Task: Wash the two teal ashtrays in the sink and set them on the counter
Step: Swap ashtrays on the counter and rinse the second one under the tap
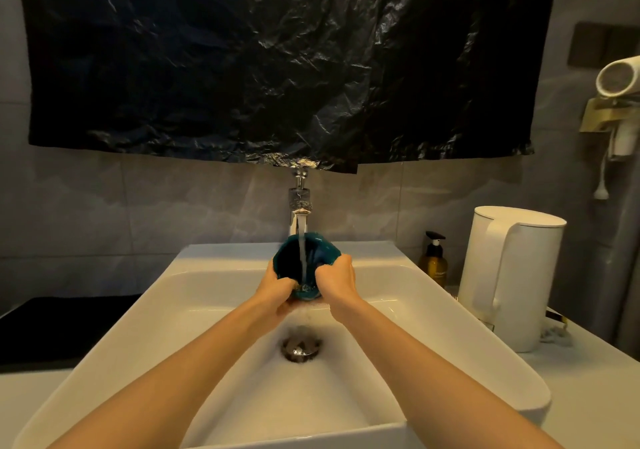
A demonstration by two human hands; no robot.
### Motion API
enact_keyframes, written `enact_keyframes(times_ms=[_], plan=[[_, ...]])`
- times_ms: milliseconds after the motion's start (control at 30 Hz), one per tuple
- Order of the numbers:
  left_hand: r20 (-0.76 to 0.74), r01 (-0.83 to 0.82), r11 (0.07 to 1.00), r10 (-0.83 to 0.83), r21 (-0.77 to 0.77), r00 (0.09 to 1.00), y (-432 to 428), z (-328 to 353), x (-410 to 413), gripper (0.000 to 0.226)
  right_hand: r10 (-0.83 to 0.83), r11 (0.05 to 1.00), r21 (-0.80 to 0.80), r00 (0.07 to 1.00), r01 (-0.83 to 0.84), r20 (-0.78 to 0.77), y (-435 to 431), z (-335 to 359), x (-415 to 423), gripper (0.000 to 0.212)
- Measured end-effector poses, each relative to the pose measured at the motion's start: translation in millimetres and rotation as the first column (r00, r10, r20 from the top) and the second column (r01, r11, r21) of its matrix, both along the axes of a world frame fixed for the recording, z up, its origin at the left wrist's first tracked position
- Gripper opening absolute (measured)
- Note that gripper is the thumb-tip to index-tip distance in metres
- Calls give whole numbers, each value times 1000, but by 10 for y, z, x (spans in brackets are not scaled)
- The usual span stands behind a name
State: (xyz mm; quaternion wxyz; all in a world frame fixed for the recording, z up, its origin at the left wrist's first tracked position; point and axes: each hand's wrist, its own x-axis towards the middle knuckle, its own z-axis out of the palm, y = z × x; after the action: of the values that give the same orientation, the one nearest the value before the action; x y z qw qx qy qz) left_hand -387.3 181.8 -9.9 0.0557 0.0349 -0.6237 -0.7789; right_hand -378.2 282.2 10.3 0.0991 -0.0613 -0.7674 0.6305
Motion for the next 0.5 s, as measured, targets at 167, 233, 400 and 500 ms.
enact_keyframes(times_ms=[167,233,400,500], plan=[[-22,-75,980,72,-186,997,-12,11,9,56,91,993,-77,994,-86,65,-17,-11,-68,29],[-79,-102,911,77,-400,994,-102,-7,26,50,96,992,84,995,-97,15,27,-23,-79,23],[-189,-109,736,-27,-668,982,-188,-69,88,38,130,831,547,991,-97,-22,71,-84,-71,28],[-177,-126,808,28,-576,984,-89,-42,103,40,27,868,496,1000,-19,-10,84,-57,-84,28]])
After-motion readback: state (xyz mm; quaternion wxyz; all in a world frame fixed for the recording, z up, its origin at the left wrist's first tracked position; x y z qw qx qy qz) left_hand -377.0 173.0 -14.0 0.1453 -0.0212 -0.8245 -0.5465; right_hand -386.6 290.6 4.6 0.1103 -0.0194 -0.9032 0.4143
